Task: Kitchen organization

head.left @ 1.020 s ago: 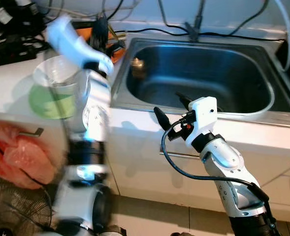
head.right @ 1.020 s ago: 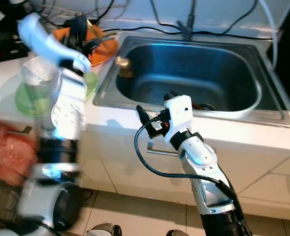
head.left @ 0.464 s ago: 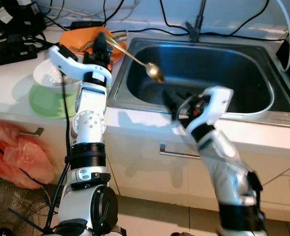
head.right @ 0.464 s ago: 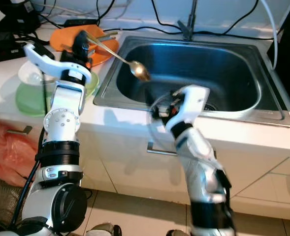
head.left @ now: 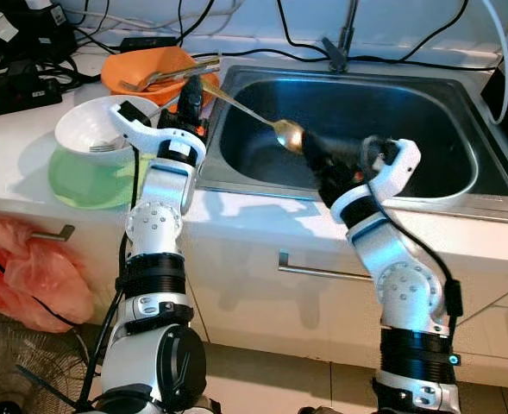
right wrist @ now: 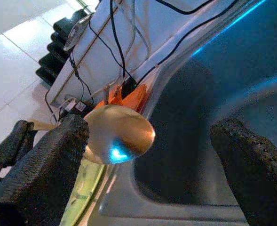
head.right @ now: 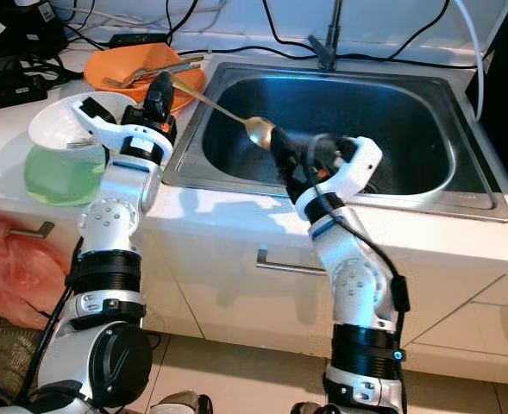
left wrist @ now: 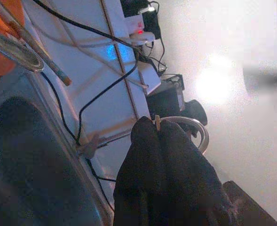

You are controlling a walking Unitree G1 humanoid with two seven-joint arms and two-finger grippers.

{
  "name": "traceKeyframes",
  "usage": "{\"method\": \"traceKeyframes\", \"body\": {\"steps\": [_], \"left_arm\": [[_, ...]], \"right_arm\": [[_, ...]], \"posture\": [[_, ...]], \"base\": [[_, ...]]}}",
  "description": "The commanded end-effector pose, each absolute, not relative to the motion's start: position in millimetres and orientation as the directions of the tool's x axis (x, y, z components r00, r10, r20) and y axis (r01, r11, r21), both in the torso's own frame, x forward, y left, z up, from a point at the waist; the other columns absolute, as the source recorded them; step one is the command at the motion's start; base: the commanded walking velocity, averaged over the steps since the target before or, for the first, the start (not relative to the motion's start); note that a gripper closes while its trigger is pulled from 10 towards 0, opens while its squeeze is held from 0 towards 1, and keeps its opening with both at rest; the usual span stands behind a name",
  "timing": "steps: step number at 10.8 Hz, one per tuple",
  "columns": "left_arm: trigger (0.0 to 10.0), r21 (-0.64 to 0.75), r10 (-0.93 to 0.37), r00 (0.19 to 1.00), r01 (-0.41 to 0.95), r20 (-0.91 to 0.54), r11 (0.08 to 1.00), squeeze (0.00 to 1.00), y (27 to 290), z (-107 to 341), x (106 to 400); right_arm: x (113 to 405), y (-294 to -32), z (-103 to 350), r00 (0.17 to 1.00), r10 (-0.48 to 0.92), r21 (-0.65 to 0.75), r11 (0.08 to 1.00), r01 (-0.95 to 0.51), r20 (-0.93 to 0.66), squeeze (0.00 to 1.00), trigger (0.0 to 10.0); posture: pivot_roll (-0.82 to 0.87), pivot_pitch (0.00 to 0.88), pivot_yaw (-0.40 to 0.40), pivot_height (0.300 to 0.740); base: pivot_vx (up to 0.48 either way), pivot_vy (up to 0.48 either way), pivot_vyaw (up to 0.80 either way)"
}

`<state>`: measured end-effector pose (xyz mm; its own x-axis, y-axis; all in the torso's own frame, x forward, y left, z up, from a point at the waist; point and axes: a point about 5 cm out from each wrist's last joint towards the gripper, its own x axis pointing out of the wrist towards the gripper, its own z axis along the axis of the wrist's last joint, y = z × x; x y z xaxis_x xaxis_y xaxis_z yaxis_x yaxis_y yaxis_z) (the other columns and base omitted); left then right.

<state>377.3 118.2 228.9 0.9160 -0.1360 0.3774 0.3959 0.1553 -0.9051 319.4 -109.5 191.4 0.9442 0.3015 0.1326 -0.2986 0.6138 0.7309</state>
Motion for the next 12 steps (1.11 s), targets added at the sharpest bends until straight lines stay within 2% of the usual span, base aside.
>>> {"method": "traceKeyframes", "body": {"steps": [1,5,10,12], "left_arm": [[0.0,-0.942,-0.182,0.928,0.334,0.324,0.026,0.0,83,203,369],[0.0,-0.944,-0.182,0.928,0.329,0.324,-0.002,0.0,82,199,370],[0.0,-0.928,-0.145,0.917,0.371,0.371,-0.028,0.0,87,216,374],[0.0,-0.937,-0.16,0.924,0.348,0.349,-0.033,0.0,82,208,373]], "right_arm": [[321,-106,196,0.939,0.313,0.751,0.584,-0.307,0.141,0.0,10.0],[323,-95,199,0.915,0.371,0.799,0.494,-0.341,0.161,0.0,10.0],[323,-90,192,0.908,0.392,0.831,0.447,-0.331,0.151,0.0,10.0],[325,-85,195,0.898,0.402,0.845,0.403,-0.35,0.18,0.0,10.0]], "posture": [[0.09,0.066,0.042,0.74],[0.09,0.07,0.04,0.74],[0.09,0.071,0.041,0.74],[0.09,0.073,0.039,0.74]], "base": [[0.0,0.0,0.0],[0.0,0.0,0.0],[0.0,0.0,0.0],[0.0,0.0,0.0]]}}
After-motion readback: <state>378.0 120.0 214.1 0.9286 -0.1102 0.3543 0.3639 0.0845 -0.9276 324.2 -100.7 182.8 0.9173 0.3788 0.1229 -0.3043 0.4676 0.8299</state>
